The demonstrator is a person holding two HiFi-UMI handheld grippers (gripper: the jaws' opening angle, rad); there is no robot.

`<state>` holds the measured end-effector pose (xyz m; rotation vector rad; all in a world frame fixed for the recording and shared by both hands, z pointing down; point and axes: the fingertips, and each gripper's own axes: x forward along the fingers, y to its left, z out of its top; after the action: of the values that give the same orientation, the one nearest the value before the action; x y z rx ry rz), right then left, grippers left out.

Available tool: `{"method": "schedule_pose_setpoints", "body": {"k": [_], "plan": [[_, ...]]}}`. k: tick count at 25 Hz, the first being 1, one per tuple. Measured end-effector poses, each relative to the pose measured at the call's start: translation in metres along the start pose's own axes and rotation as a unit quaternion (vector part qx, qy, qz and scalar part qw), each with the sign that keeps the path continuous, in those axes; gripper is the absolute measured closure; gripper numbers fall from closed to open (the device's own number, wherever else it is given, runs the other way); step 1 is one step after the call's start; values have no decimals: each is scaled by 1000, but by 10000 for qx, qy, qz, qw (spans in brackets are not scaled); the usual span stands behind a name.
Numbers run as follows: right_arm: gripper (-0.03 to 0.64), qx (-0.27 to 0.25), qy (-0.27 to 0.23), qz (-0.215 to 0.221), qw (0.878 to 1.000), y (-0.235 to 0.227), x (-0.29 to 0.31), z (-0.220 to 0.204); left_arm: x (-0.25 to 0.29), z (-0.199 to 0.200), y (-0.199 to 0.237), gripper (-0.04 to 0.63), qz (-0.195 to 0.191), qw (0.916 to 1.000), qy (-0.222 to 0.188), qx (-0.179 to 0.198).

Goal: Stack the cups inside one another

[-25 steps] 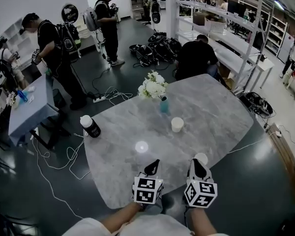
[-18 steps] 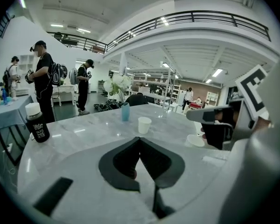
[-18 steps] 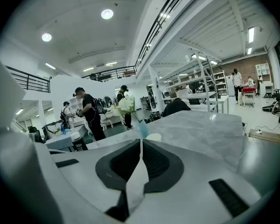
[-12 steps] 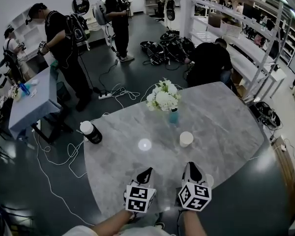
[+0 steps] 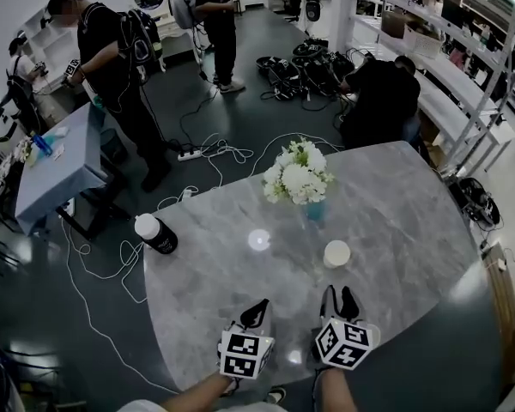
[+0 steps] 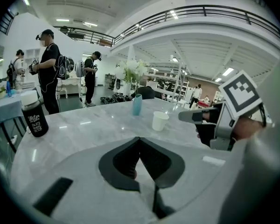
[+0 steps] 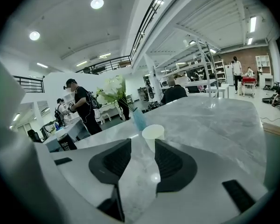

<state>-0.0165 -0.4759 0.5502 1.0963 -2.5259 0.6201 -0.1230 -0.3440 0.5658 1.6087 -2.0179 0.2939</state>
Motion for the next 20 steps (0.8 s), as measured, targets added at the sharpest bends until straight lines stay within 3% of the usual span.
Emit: {"method": "schedule_pose_setpoints", "body": {"k": [11,20], "plan": [[429,32,400,-220,9990,-20,56,-12,40,-7,10,600,47,9994,154,-304],[400,-255,788,-374,9959,-33,97,-27,68,-20,24,600,84,9980,345,-530]]}}
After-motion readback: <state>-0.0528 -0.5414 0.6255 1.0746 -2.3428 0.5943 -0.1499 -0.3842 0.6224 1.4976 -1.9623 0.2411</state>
